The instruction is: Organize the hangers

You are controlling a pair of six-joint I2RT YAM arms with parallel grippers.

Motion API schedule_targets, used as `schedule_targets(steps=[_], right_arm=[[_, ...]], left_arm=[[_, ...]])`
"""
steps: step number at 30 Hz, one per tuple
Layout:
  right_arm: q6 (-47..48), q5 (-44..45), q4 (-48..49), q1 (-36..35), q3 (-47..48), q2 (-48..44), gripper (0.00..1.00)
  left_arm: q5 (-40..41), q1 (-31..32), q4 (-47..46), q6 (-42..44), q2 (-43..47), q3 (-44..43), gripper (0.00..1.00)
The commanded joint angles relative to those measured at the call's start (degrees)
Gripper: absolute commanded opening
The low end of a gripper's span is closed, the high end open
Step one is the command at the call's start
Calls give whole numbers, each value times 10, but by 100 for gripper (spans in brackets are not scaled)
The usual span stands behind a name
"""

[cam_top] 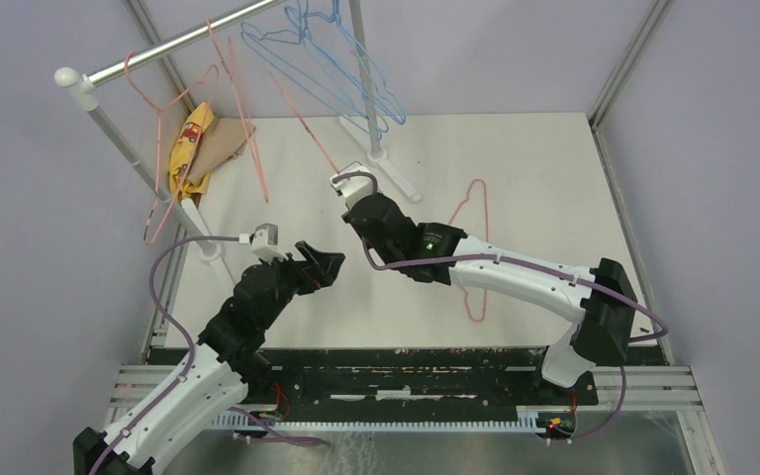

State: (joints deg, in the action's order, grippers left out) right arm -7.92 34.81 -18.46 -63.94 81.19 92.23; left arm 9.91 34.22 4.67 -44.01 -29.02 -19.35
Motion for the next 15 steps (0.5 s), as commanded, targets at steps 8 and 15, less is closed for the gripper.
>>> schedule_targets(steps=[8, 15], right_arm=[[38, -59, 25, 52, 189, 67, 1], [34, -119, 4, 81, 320, 146, 1]], left_arm=[[5, 0, 3, 19, 15, 15, 99], [12, 0, 13, 21, 32, 22, 99]])
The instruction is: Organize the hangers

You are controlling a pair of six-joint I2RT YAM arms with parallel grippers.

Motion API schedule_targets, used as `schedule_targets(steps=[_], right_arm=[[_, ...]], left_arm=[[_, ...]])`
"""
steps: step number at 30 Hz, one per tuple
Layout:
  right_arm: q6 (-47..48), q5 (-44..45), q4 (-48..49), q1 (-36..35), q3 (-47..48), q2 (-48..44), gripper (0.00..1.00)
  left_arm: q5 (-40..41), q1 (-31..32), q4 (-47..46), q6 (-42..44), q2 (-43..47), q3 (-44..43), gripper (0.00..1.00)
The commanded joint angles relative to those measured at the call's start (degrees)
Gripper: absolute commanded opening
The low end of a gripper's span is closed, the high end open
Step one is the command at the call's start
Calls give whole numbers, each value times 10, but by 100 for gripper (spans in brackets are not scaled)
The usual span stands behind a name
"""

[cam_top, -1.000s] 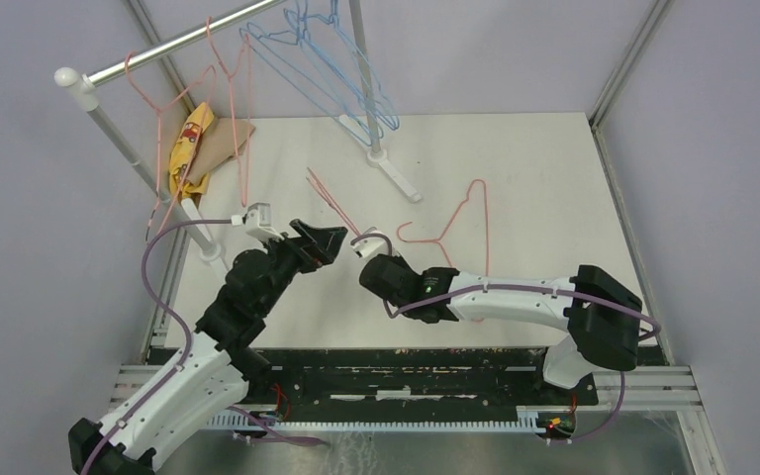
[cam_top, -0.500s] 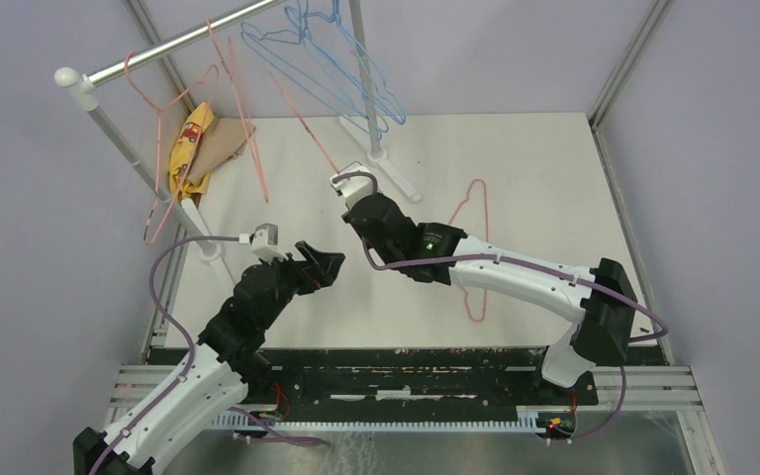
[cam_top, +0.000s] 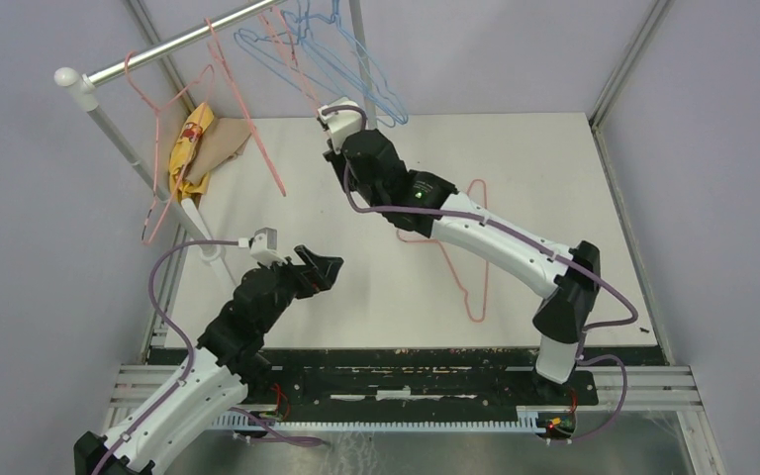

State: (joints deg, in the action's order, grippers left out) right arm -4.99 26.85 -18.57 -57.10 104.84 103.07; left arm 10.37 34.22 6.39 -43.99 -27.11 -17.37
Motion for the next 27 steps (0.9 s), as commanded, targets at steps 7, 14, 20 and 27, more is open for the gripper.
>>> schedule_targets(steps=[7, 14, 20, 27], right_arm=[[13, -75, -60, 22, 257, 158, 1], [18, -83, -64, 30, 362, 238, 1], [8, -107, -71, 41, 433, 295, 1], [24, -136, -82, 42, 468, 323, 1]], left_arm=[[20, 0, 17, 27, 32, 0, 99], [26, 0, 34, 32, 48, -2, 99], [31, 0, 47, 35, 51, -4, 99], [38, -1, 49, 41, 47, -4, 99]])
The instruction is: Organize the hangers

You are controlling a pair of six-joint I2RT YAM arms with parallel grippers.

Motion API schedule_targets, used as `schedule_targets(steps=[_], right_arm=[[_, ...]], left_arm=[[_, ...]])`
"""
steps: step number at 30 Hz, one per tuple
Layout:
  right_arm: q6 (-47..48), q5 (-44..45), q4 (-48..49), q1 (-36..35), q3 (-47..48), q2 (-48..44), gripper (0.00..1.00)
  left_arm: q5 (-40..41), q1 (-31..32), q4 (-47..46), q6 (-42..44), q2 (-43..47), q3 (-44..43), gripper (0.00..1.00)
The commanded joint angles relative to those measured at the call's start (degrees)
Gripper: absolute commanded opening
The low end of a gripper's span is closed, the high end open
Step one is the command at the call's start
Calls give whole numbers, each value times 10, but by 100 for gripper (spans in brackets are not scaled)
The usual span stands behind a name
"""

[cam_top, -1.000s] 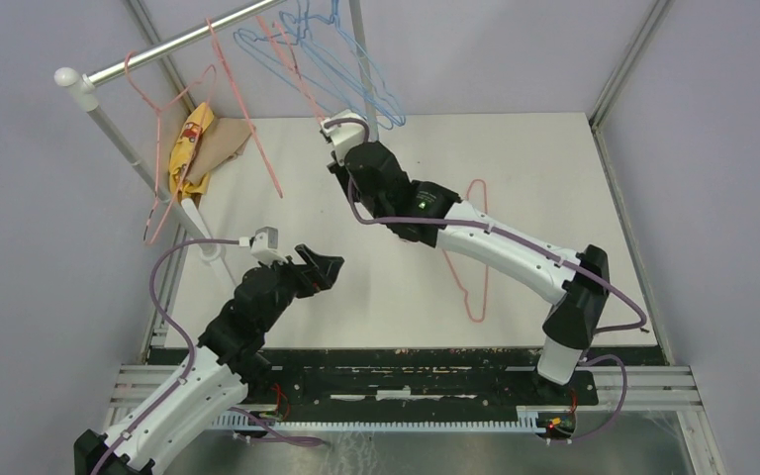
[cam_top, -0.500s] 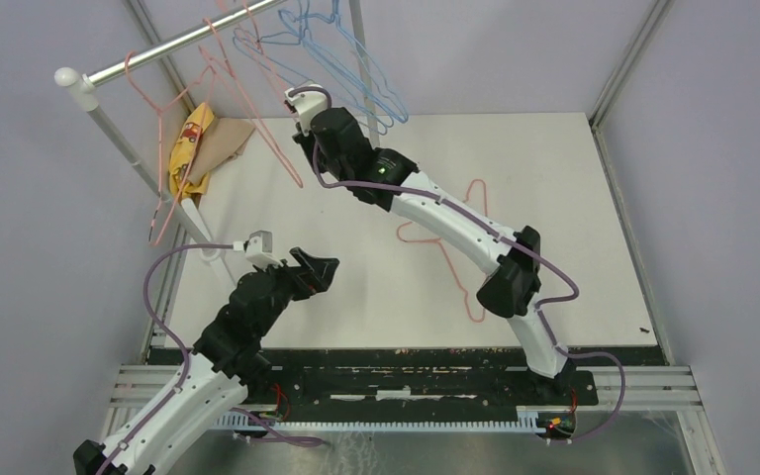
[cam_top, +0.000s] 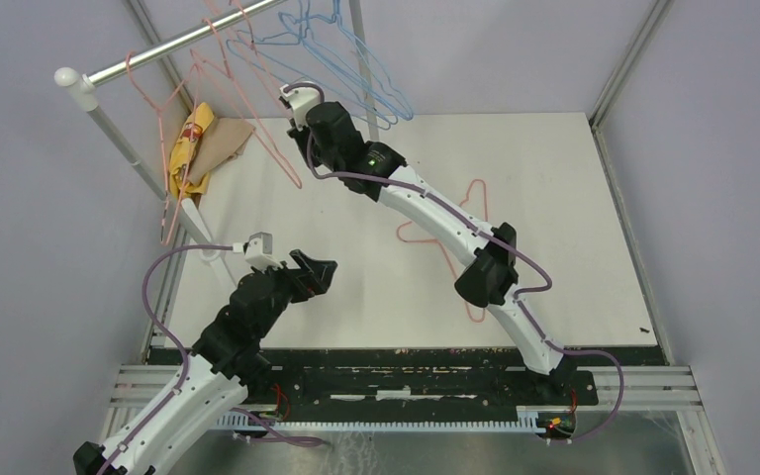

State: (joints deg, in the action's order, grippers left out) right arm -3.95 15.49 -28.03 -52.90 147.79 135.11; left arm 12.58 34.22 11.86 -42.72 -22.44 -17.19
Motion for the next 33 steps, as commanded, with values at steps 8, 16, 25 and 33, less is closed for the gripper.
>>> schedule_targets(steps=[8, 16, 25, 33], right_arm=[[26, -40, -7, -4, 22, 3, 1], [61, -46, -12, -33, 14, 6, 1], [123, -51, -30, -75, 20, 18, 1], [147, -57, -35, -92, 16, 20, 1]], left_arm=[[13, 0, -16, 31, -18, -10, 99], [22, 0, -14, 30, -11, -7, 99], [24, 0, -9, 28, -4, -5, 99], [28, 0, 0, 23, 10, 0, 99]])
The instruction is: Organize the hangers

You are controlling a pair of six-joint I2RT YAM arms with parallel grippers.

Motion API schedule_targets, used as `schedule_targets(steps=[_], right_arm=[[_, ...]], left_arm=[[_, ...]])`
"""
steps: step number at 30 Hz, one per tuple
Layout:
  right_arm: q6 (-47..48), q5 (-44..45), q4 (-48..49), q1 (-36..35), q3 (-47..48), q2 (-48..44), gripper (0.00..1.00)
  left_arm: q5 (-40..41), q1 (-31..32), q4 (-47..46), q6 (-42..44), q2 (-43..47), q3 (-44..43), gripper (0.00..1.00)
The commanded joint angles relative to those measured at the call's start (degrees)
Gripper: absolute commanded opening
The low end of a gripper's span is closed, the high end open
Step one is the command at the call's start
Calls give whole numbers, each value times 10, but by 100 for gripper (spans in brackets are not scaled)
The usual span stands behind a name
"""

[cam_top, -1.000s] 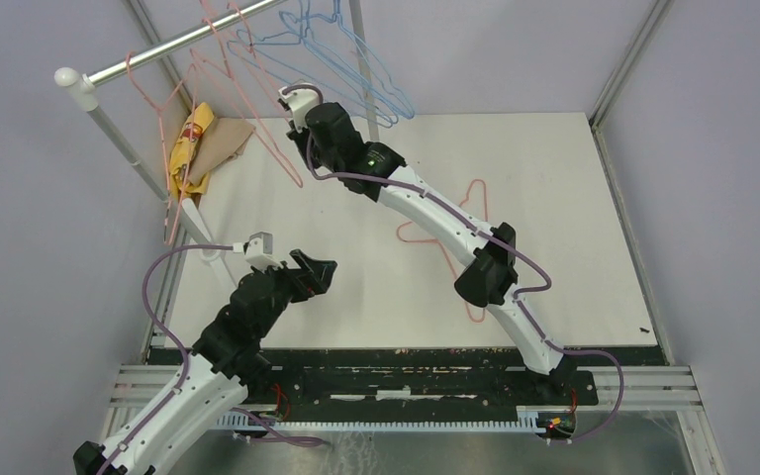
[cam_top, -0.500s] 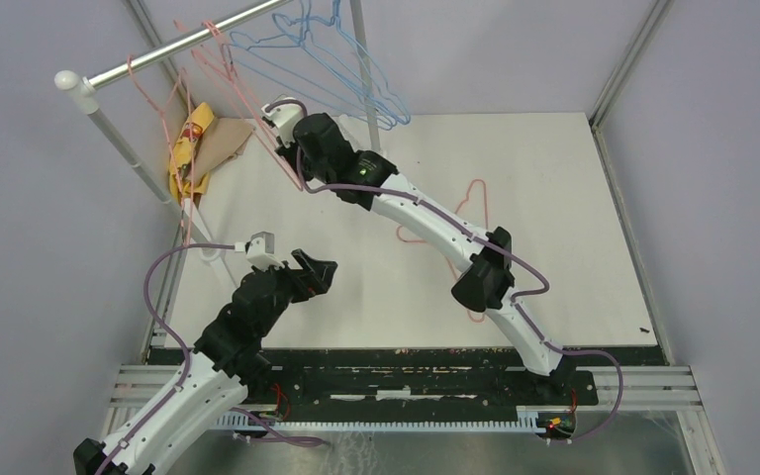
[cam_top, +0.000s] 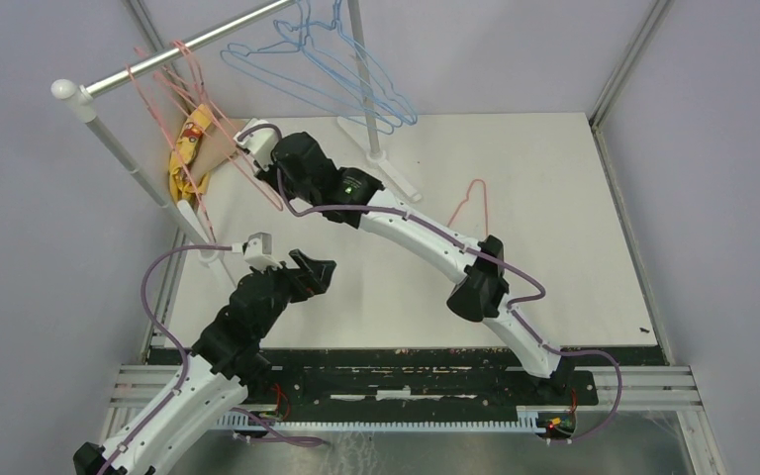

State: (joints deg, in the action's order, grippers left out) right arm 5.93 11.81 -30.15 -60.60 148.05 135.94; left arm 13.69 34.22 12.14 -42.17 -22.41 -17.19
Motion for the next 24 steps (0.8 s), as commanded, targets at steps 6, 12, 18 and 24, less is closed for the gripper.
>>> schedule_targets(steps=[6, 12, 18, 24], right_arm=[[37, 22, 41, -15, -76, -38, 13], [30, 80, 100, -15, -184, -119, 56], [23, 128, 146, -15, -321, -209, 99], [9, 169, 177, -11, -480, -317, 100]], left_arm=[[22, 0, 2, 16, 13, -1, 99], [25, 0, 7, 14, 12, -4, 99], [33, -1, 16, 16, 11, -5, 99], [36, 0, 17, 16, -1, -5, 99]])
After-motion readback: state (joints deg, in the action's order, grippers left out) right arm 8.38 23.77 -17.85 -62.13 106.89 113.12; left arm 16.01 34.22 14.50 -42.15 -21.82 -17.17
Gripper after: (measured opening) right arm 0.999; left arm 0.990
